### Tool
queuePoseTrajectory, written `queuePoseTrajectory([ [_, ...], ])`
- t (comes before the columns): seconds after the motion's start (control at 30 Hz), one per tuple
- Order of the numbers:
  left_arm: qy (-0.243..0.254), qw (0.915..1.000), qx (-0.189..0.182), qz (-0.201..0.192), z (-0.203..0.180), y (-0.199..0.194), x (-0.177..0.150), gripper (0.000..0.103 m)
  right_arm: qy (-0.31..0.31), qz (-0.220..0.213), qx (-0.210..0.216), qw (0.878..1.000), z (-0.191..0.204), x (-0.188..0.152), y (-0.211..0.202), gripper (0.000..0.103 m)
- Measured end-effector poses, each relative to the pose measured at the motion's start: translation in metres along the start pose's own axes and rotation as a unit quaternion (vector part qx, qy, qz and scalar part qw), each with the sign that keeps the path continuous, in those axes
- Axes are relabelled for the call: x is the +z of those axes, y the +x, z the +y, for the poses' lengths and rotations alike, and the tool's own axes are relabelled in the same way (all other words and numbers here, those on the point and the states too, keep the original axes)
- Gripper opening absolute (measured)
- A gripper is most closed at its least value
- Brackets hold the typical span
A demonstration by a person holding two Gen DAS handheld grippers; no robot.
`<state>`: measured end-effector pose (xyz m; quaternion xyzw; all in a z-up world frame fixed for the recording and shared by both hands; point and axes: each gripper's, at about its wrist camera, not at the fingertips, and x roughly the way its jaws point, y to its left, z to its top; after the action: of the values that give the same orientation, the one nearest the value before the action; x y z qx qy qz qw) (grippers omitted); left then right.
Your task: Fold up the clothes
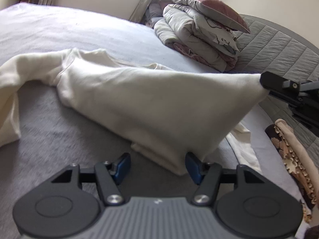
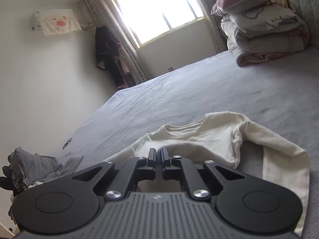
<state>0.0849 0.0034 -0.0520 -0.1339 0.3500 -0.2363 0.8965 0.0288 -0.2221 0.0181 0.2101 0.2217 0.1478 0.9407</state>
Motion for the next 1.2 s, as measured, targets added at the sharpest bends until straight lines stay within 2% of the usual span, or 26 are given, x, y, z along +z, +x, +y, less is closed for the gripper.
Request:
queuePoseTrajectory([
  [0.13,-0.014,0.9996,-0.007,-0.022,0.002,0.009,-0.006,0.057,0.001,0.004,-0.001,1.000,-0.004,-0.002,0.001,0.006],
  [0.2,-0.020,0.9994,-0.013,-0.024,0.003,0.012,-0.007,0.042,0.002,0.008,-0.003,1.000,-0.007,-0.003,0.003,0.006],
  [0.23,-0.026,0.9993,-0.019,-0.020,0.004,0.013,-0.006,0.024,0.003,0.010,-0.004,1.000,-0.008,-0.004,0.004,0.006],
  [0.33,-0.040,0.9989,-0.025,-0.007,0.006,0.013,-0.005,0.012,0.008,0.012,-0.008,1.000,-0.013,-0.006,0.006,0.006],
  [0.53,-0.015,0.9999,-0.001,0.004,-0.004,0.000,-0.003,0.010,0.029,0.019,-0.022,0.999,-0.031,-0.007,0.009,0.008],
  [0.63,-0.008,1.0000,0.003,0.001,-0.006,-0.005,-0.003,0.009,0.042,0.029,-0.026,0.998,-0.039,-0.008,0.011,0.014],
  [0.8,-0.010,0.9997,-0.006,-0.021,-0.007,-0.022,0.004,0.008,0.036,0.053,-0.035,0.997,-0.042,-0.013,0.011,0.028],
  [1.07,-0.013,0.9968,-0.027,-0.074,-0.002,-0.063,0.023,0.007,0.032,0.072,-0.031,0.996,-0.039,-0.016,0.012,0.031],
  [1.2,-0.025,0.9950,-0.035,-0.091,0.007,-0.076,0.030,0.007,0.023,0.096,-0.029,0.995,-0.034,-0.027,0.021,0.031],
])
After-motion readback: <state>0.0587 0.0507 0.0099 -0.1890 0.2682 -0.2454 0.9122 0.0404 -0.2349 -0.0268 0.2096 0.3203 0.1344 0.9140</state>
